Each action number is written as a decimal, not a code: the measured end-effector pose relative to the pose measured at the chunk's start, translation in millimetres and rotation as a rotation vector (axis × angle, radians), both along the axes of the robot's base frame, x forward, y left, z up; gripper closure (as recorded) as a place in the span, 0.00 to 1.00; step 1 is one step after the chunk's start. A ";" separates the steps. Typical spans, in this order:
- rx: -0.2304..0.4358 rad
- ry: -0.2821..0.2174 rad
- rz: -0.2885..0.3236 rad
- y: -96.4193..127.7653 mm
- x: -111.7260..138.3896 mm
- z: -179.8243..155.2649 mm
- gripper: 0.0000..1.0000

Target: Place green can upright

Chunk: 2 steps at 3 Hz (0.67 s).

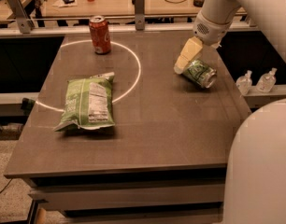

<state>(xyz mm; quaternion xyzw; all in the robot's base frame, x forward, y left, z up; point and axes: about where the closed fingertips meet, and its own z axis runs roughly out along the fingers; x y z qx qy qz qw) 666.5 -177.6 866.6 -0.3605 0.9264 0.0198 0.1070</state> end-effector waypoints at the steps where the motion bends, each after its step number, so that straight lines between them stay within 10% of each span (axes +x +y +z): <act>1: -0.005 0.041 0.020 2.3 -4.6 -17.5 0.00; 2: -0.021 0.068 0.013 1.4 -6.2 -27.0 0.18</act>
Offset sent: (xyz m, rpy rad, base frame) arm -0.0143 -0.0033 -0.0314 -0.0452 0.1109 0.0010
